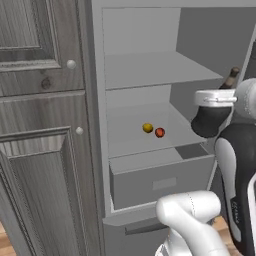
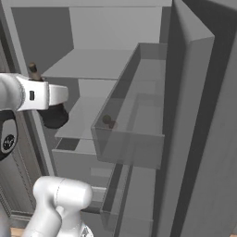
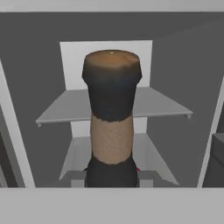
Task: Place the liquor on the top shelf of the fridge to keep it out of children's reach, and place the lemon and apple on lower shelves for easy access.
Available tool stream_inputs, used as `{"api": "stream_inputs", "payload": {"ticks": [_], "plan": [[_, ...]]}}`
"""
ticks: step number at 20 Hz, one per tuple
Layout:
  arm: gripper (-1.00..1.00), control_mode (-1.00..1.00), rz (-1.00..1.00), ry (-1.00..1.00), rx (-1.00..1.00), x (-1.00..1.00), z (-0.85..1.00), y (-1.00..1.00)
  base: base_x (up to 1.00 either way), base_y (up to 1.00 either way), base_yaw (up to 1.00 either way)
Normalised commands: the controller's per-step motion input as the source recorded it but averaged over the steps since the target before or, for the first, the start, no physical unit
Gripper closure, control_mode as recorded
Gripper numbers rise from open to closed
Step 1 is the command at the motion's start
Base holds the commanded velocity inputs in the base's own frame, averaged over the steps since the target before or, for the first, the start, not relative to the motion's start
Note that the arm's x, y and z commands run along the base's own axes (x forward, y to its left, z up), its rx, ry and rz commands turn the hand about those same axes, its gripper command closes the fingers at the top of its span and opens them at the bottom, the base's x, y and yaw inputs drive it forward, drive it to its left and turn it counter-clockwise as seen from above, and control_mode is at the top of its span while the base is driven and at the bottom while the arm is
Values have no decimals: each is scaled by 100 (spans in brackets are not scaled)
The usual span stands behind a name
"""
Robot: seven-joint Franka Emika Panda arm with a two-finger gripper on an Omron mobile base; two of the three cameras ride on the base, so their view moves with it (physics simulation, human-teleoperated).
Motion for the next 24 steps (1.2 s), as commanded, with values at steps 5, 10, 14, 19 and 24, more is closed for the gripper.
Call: {"api": "stream_inputs", "payload": {"ticks": [5, 10, 14, 19, 24], "plan": [[100, -100, 0, 0, 0, 0, 47, 0, 0, 0, 0], [100, -100, 0, 0, 0, 15, 6, 0, 0, 0, 0], [100, -100, 0, 0, 0, 32, 0, 0, 0, 0, 0], [100, -100, 0, -5, 0, 34, 0, 0, 0, 0, 0], [100, -100, 0, -4, 0, 34, 0, 0, 0, 0, 0]]}}
